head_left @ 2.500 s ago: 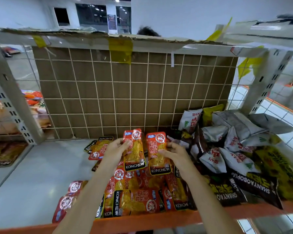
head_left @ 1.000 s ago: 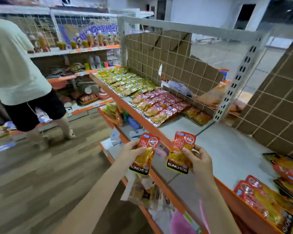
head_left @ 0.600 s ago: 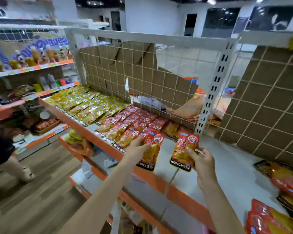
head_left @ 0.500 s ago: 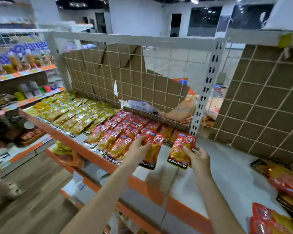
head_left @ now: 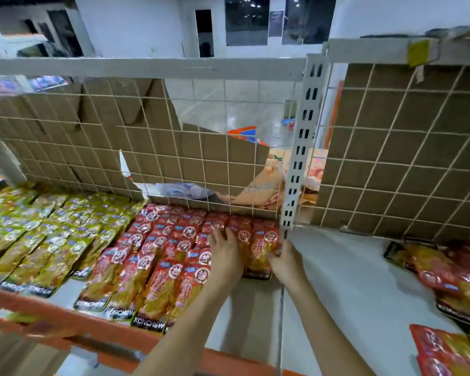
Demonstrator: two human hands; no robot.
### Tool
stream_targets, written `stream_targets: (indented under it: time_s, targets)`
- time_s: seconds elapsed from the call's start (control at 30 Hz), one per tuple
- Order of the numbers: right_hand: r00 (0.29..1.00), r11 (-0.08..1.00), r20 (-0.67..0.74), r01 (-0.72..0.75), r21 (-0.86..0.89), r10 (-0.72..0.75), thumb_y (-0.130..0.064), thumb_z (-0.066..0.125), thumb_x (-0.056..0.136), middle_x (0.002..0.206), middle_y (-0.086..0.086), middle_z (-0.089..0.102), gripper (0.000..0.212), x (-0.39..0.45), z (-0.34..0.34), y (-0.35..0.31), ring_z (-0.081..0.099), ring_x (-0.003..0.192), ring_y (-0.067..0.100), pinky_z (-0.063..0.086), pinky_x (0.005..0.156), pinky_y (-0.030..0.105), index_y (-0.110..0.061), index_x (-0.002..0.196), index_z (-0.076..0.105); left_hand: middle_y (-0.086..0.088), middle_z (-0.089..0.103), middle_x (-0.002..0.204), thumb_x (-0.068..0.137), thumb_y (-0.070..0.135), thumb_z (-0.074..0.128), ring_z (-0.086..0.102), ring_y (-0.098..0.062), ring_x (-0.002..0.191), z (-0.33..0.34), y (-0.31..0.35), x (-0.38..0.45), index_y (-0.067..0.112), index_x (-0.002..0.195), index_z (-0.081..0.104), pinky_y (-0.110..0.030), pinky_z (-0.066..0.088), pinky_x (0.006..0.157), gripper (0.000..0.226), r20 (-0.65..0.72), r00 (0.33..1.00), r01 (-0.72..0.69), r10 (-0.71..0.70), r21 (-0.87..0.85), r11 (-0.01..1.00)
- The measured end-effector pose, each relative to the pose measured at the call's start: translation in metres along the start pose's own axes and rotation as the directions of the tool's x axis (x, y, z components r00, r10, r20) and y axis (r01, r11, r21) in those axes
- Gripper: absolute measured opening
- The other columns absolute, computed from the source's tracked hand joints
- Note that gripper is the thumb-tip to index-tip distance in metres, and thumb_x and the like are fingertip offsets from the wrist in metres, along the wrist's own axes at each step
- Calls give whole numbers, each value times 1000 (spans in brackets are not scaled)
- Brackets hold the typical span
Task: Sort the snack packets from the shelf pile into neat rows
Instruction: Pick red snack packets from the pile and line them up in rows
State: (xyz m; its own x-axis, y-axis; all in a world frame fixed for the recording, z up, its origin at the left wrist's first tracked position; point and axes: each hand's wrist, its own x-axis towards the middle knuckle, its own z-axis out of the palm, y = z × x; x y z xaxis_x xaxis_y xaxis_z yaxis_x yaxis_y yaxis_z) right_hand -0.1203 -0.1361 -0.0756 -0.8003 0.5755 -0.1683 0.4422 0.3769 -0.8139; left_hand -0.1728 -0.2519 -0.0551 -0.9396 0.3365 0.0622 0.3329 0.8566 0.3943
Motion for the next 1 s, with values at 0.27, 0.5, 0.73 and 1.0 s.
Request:
stream_targets:
  time_s: [0.27, 0.5, 0.73, 1.0]
  targets:
    - [996, 979, -84, 24, -200, -42, -21, 63, 87, 120, 14, 58, 44, -7, 10, -6, 54, 113, 30, 46, 95, 35, -8, 128, 53, -22, 60, 84, 50, 6, 58, 46, -36, 84, 16, -15, 0, -4, 86, 67, -38, 55, 68, 39, -21, 970, -229, 242, 255, 940]
    - [994, 969, -89, 41, -246, -64, -21, 50, 96, 115, 13, 47, 43, -15, 14, -10, 51, 110, 31, 42, 94, 35, -18, 138, 42, -24, 52, 112, 78, 3, 52, 50, -41, 106, 6, -19, 6, -8, 112, 56, -45, 43, 93, 36, 99, 958, -286, 270, 218, 933]
    - [968, 887, -16, 224, -403, -252, -31, 54, 94, 147, 3, 26, 58, -34, 19, 1, 28, 133, 24, 30, 111, 35, -29, 147, 31, -9, 30, 148, 98, 35, 38, 21, -31, 138, -6, -44, 11, 16, 143, 33, -38, 20, 113, 49, 154, 874, -484, 461, 184, 855]
    - [970, 812, 4, 207, -545, -244, -44, 43, 97, 154, 3, 15, 59, -32, 30, 4, 18, 139, 24, 22, 113, 36, -30, 150, 22, -4, 18, 154, 98, 44, 36, 13, -26, 143, -2, -54, 11, 18, 149, 18, -36, 22, 112, 60, 183, 887, -455, 424, 188, 871]
